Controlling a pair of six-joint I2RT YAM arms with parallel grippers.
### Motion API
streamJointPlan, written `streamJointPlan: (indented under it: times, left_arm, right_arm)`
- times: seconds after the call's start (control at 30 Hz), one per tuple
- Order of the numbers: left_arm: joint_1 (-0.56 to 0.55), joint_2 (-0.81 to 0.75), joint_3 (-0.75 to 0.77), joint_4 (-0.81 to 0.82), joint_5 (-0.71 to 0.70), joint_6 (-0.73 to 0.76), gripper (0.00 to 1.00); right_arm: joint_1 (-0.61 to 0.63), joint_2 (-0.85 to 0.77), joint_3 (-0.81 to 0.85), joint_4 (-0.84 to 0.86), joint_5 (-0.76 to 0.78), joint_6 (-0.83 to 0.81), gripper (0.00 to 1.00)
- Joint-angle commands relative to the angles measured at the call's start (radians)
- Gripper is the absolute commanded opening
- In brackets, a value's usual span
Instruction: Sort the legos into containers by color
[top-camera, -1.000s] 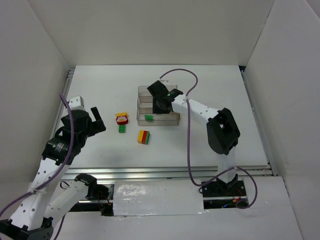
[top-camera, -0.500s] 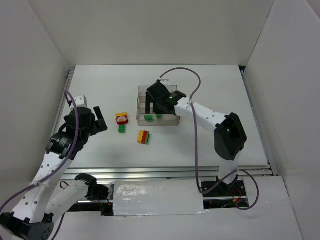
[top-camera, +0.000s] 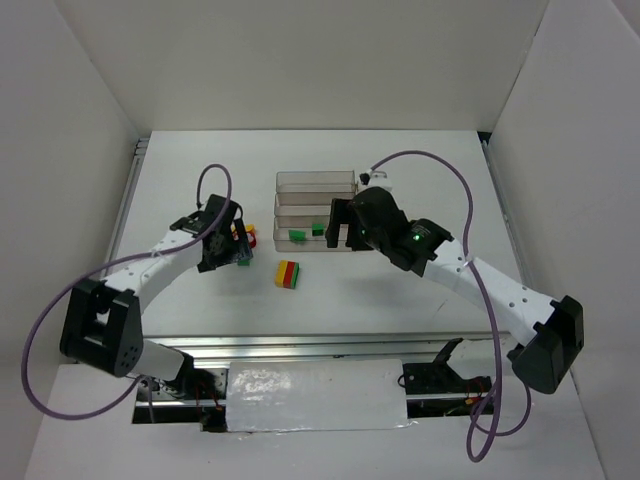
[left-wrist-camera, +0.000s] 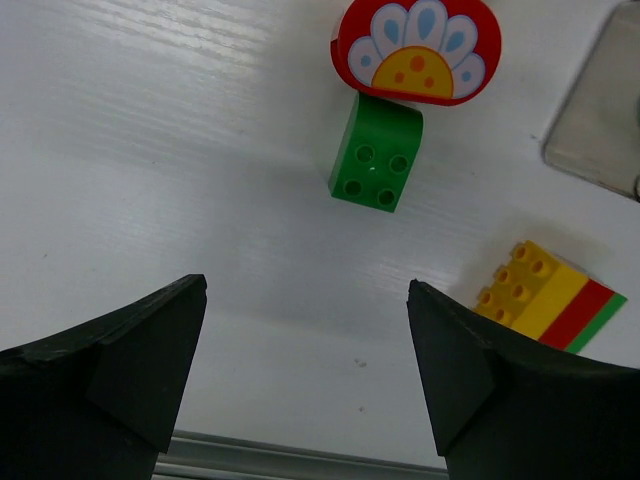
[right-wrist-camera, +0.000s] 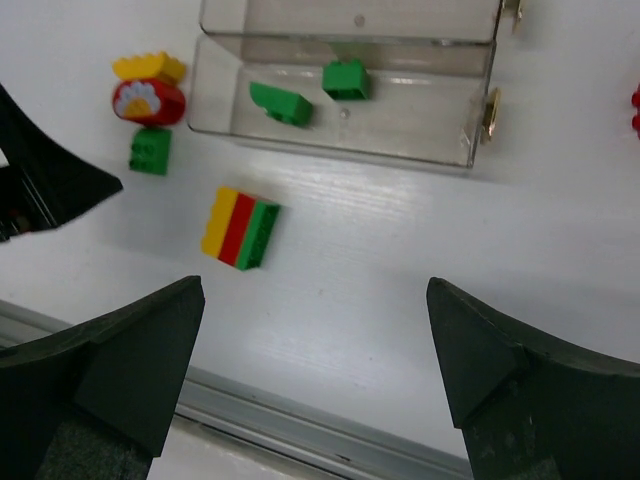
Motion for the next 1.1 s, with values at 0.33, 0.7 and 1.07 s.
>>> streamJointPlan:
  times: [0.33, 0.7, 1.07]
  left_arm:
    - [-0.016, 0.265, 0.049, 0.170, 0.003, 0.039, 0.82]
    - [-0.016, 0.325, 0.055, 0.212, -0.001, 0.053, 0.78]
    - [-0.017, 0.335, 0.094, 0.215, 0.011, 0.093, 0.39]
  right_arm:
    - [0.010, -0.105, -0.142, 0.013, -0.035, -0.043, 1.00]
    - [0.010, -0.117, -0.145, 0.005, -0.047, -0.054, 1.00]
    - [0.008, -0.110, -0.155, 0.014, -0.081, -0.063, 1.00]
